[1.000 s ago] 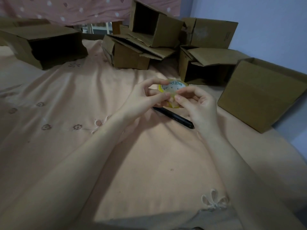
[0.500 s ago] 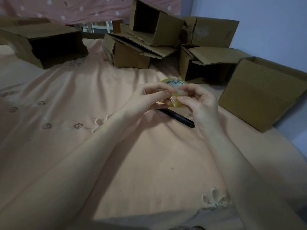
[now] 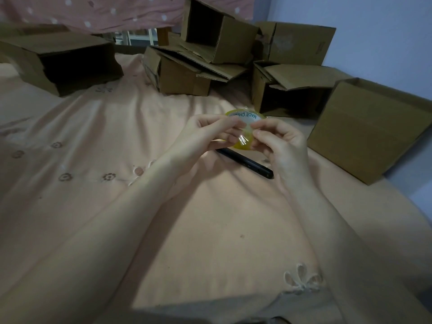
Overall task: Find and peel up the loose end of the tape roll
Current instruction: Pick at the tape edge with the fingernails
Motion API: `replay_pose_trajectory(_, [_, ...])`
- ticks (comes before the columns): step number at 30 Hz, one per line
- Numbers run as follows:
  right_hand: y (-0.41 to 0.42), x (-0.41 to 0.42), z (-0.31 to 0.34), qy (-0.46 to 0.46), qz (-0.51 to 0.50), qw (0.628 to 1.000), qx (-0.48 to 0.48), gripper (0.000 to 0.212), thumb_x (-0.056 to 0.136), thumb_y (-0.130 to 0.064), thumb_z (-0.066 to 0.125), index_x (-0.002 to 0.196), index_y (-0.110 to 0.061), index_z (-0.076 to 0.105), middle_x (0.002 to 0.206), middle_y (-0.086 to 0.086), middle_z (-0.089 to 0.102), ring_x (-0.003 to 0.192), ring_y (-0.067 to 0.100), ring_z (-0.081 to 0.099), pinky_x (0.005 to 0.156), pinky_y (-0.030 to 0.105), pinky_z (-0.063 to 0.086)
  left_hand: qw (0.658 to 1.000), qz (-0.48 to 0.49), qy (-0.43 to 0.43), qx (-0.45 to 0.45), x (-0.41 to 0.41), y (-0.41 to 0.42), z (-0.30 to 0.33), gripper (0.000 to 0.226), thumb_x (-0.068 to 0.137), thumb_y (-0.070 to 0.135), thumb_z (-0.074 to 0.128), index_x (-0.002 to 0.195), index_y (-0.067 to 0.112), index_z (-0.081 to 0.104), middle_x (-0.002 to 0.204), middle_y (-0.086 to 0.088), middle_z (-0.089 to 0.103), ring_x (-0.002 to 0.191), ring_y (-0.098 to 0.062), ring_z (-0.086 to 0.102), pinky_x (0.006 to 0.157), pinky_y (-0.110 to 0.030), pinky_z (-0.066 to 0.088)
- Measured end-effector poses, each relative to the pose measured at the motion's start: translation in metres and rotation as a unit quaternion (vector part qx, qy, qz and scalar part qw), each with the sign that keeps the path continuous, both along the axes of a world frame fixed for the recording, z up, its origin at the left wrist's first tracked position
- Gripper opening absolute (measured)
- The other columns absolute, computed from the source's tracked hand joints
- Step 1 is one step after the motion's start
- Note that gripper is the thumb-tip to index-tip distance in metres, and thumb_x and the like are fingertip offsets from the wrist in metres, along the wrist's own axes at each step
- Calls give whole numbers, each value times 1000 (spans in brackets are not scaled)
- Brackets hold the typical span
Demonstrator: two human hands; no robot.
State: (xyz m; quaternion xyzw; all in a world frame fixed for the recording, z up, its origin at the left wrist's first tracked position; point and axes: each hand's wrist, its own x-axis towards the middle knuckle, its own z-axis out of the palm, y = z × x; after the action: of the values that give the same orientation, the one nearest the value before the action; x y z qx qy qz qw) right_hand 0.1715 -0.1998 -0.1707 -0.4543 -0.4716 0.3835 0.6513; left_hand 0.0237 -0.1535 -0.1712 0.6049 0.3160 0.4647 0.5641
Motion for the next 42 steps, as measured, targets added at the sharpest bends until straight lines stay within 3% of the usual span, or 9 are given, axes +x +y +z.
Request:
replay_pose_trajectory(6, [0,2,1,-9,-30,999,-27,20,79,7,61,71,-11,60,69,5,59,57,13,55,51,15,45,999,31,36,25,3,-1,-3,14,86,11,65,90,-1,70,66,2,67,63,-5,60,66,-15,51])
replay_pose_trajectory(9, [1,0,1,-23,5,999,-28,16,81,3,56,79,-11,62,72,9,60,58,14,56,58,24,51,997,24,60,39,3,-2,-4,5,84,10,68,87,10,71,70,4,70,69,-5,63,69,-18,52])
replay_pose_trajectory(14, [2,0,1,-5,27,999,-37,17,75,-14,52,75,-8,67,71,13,58,60,18,58,61,28,53,995,34,61,70,1,4,-5,19,77,6,74,90,19,67,63,-1,65,66,-15,59,66,-21,51])
replay_pose_trajectory(19, [0,-3,-2,-95,-1,995,-28,8,86,-8,63,90,-1,66,67,2,64,53,2,59,57,17,52,991,35,74,106,1,3,-6,11,78,3,72,87,11,70,62,0,69,64,-10,64,68,-19,53])
replay_pose_trajectory(25, [1,-1,-3,-117,-19,993,-20,11,83,5,63,89,-4,66,71,4,66,57,1,65,57,13,52,994,60,43,84,1,7,-8,2,82,13,70,82,11,71,69,-2,72,68,-13,67,70,-22,56])
replay_pose_trajectory(32, [0,-1,-2,-70,-42,997,2,9,83,6,63,91,5,60,76,6,66,61,5,69,56,14,52,999,-24,-13,-25,0,1,-6,9,85,13,63,89,12,71,79,1,75,77,-8,71,68,-15,55])
replay_pose_trajectory(35, [-2,-3,-2,-64,-31,997,9,8,83,6,63,91,7,60,77,4,66,61,5,69,55,12,51,999,-25,-33,-29,1,1,-6,11,76,15,68,86,17,71,79,2,74,73,-7,70,67,-15,56])
replay_pose_trajectory(39, [-3,-2,-1,-52,-24,998,11,4,84,4,63,87,4,61,74,2,68,63,7,71,57,13,53,999,-26,-31,-15,1,1,-7,18,86,10,63,98,21,70,89,4,73,77,-5,68,69,-14,54])
replay_pose_trajectory(42, [-2,-2,-3,-49,-12,999,12,4,84,4,63,83,0,64,69,0,70,68,14,72,65,22,58,1000,-14,-8,-2,0,1,-7,17,88,12,61,99,22,70,80,6,74,77,-3,68,71,-14,53])
